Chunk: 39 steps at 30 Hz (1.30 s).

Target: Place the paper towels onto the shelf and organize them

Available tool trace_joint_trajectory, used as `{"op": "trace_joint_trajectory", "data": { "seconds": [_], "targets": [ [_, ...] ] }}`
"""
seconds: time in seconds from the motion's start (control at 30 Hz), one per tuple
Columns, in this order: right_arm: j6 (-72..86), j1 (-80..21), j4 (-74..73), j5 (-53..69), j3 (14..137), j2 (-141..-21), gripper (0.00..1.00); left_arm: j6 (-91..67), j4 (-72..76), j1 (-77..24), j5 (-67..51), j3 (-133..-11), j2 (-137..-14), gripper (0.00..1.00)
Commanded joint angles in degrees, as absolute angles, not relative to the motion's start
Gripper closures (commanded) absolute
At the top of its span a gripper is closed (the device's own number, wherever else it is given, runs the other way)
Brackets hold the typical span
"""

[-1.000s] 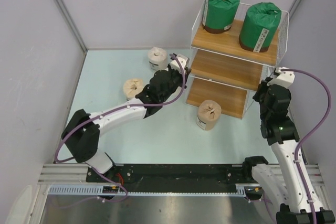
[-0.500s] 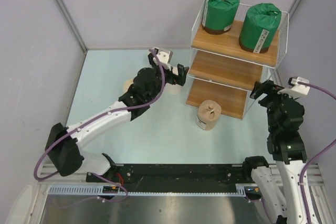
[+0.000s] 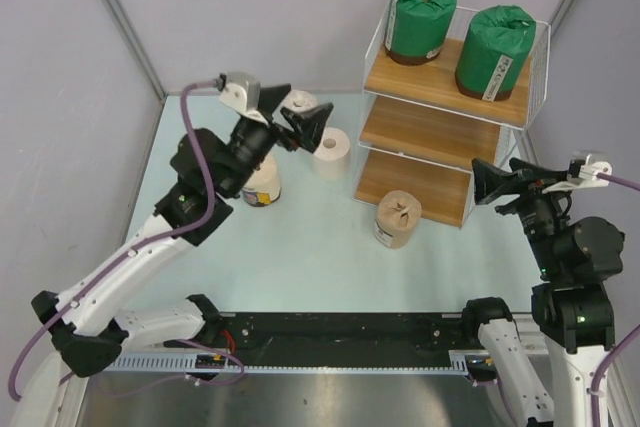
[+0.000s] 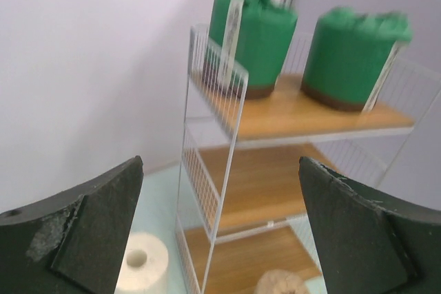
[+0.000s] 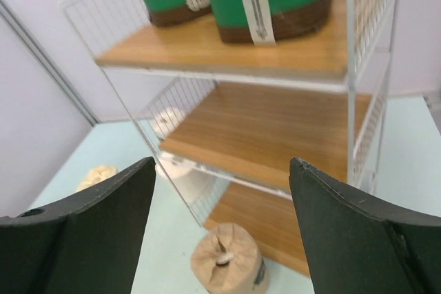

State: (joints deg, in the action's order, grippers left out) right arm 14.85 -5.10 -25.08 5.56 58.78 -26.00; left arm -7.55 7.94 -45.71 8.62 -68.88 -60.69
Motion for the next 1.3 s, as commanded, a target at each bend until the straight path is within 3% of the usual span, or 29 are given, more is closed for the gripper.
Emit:
{"op": "trace_joint_trajectory", "data": {
  "seconds": [0.0, 0.17, 0.37, 0.4, 0.57, 0.83, 1.27],
  "targets": [
    [16.08, -5.1, -23.38, 8.35, 66.52, -29.35, 0.17, -3.35, 3.53, -44.48, 6.25, -87.29, -68.62, 0.0],
    [16.08, -5.01, -21.8, 5.63, 73.03, -34.88, 0.17, -8.95, 0.35, -37.19, -5.6, -106.75, -85.56, 0.0],
    [15.47, -4.92, -20.65, 1.76, 79.01, -39.8, 0.17, -12.21, -7.03, -31.65, -13.27, -143.63, -107.63, 0.0],
    [15.21, -5.01, -20.57, 1.24, 79.71, -40.42, 0.17, -13.96, -5.38, -31.12, -13.88, -145.44, -111.84, 0.0],
    [12.75, -4.92, -19.86, -2.2, 83.32, -43.15, 0.17, -19.07, 9.12, -28.74, -13.55, -138.53, -115.13, 0.0],
    [11.25, -5.01, -20.3, -1.76, 83.76, -44.65, 0.17, -23.55, 22.3, -27.77, -7.92, -144.49, -126.29, 0.0],
    [11.25, -4.92, -21.8, -2.37, 80.51, -44.12, 0.17, -23.91, 24.87, -28.82, -10.19, -145.55, -126.74, 0.0]
  ]
}}
